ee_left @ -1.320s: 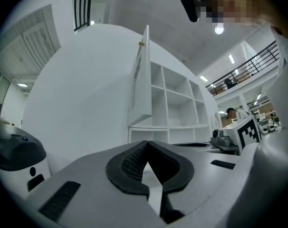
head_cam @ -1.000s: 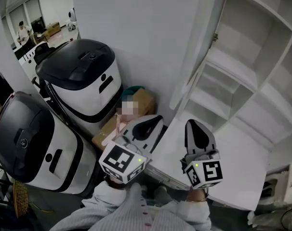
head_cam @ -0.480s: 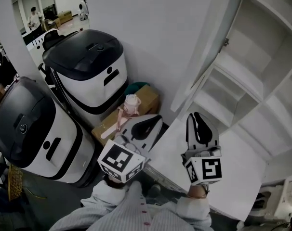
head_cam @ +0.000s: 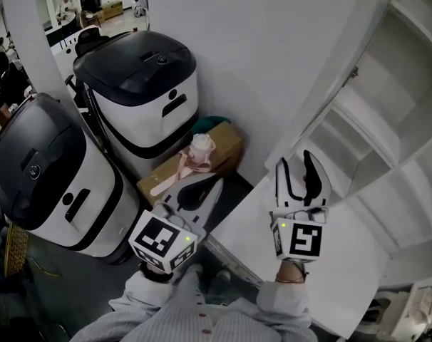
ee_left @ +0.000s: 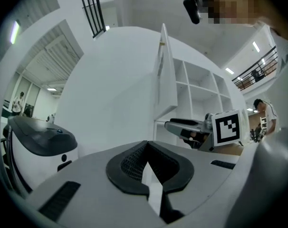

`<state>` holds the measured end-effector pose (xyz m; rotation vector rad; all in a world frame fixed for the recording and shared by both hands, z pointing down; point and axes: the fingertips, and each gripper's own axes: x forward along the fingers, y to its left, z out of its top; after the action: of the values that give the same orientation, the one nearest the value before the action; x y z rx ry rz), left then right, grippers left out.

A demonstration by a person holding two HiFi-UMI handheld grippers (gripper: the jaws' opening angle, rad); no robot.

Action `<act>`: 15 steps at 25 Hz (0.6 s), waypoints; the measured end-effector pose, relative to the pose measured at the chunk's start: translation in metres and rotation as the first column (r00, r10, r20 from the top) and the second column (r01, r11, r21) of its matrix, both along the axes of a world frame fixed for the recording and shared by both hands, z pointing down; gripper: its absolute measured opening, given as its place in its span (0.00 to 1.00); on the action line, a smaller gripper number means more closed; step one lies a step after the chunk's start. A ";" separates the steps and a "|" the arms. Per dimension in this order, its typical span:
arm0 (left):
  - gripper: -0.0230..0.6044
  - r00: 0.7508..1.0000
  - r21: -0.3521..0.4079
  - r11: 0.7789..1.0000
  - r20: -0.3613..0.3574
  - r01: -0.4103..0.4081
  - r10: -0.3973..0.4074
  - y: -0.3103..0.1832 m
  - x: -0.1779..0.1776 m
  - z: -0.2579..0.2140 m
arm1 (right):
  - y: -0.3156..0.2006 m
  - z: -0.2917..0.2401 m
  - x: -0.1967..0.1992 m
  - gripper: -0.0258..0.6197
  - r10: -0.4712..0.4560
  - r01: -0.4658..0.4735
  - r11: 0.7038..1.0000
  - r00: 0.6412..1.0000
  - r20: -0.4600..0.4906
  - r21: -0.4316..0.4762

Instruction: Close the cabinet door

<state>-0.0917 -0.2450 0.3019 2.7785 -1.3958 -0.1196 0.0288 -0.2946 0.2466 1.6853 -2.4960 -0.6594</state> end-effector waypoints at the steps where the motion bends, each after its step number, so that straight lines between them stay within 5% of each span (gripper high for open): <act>1: 0.05 1.000 -0.005 1.000 0.000 0.013 -0.013 0.001 -0.005 0.002 | -0.002 -0.003 -0.002 0.29 0.012 -0.011 0.999 1.000 -0.012 0.030; 5: 0.05 0.999 -0.023 0.998 -0.004 0.052 -0.052 0.003 -0.018 0.007 | -0.006 -0.017 -0.007 0.34 0.055 -0.053 0.990 0.998 -0.015 0.130; 15: 0.05 0.994 -0.053 0.993 -0.017 0.108 -0.109 0.008 -0.039 0.017 | -0.014 -0.033 -0.022 0.36 0.096 -0.097 0.971 0.995 0.015 0.218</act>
<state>-0.1311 -0.2368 0.3190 2.6530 -1.5226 -0.1113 0.0064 -0.3087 0.2132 1.8651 -2.4014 -0.9513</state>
